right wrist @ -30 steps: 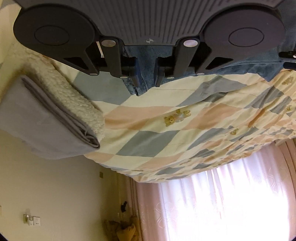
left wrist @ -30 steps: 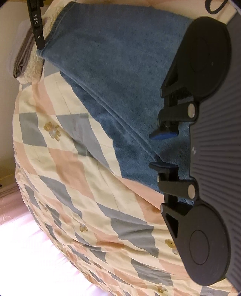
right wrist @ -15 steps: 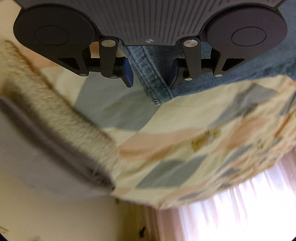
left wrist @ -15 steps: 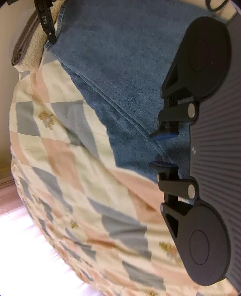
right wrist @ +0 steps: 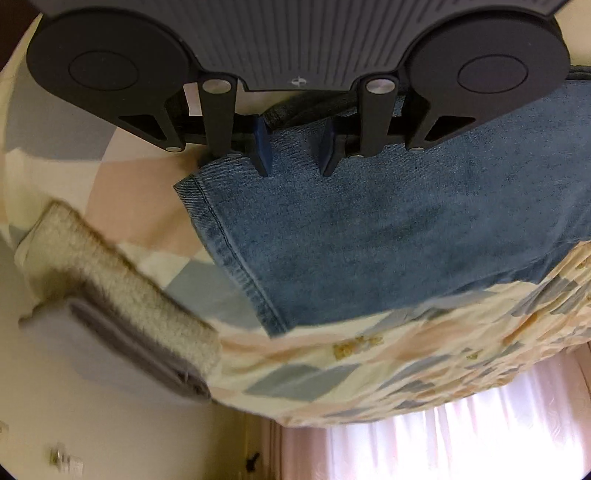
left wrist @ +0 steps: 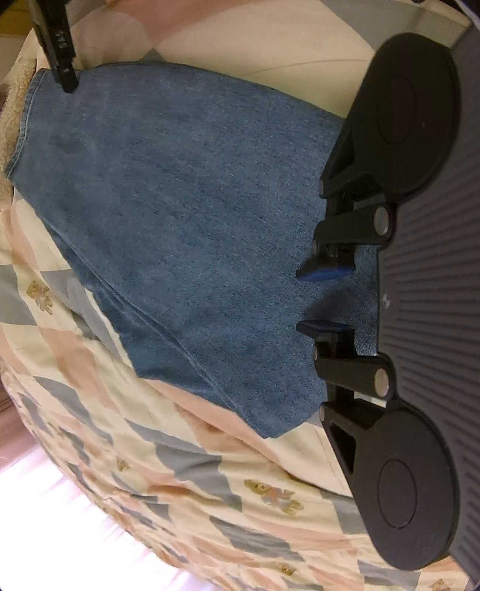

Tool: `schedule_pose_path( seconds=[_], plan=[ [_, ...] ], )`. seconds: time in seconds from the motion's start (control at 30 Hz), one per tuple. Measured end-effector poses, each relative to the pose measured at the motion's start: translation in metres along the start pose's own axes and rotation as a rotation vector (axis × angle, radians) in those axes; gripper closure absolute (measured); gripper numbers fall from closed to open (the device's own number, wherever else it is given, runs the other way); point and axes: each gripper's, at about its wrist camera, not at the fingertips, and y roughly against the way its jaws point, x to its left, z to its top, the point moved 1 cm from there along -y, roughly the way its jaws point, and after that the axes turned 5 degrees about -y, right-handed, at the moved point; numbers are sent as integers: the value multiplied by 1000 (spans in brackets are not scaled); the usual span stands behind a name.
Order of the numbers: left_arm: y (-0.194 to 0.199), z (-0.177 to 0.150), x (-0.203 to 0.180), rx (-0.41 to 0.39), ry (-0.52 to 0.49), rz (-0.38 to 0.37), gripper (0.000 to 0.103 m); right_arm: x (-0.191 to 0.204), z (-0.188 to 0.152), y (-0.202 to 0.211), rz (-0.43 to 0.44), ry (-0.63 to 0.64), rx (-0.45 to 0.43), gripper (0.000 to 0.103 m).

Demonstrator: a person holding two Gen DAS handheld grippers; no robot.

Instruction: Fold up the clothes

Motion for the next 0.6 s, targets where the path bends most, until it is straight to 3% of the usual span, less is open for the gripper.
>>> schedule_pose_path(
  seconds=[0.2, 0.27, 0.37, 0.6],
  plan=[
    [14, 3, 8, -30, 14, 1, 82, 13, -5, 43, 28, -37, -48, 71],
    [-1, 0, 10, 24, 32, -33, 82, 24, -14, 33, 34, -56, 6, 71],
    [-6, 3, 10, 36, 17, -43, 82, 41, -28, 17, 41, -86, 90, 73],
    [13, 14, 34, 87, 12, -59, 82, 75, -23, 84, -67, -256, -38, 73]
  ],
)
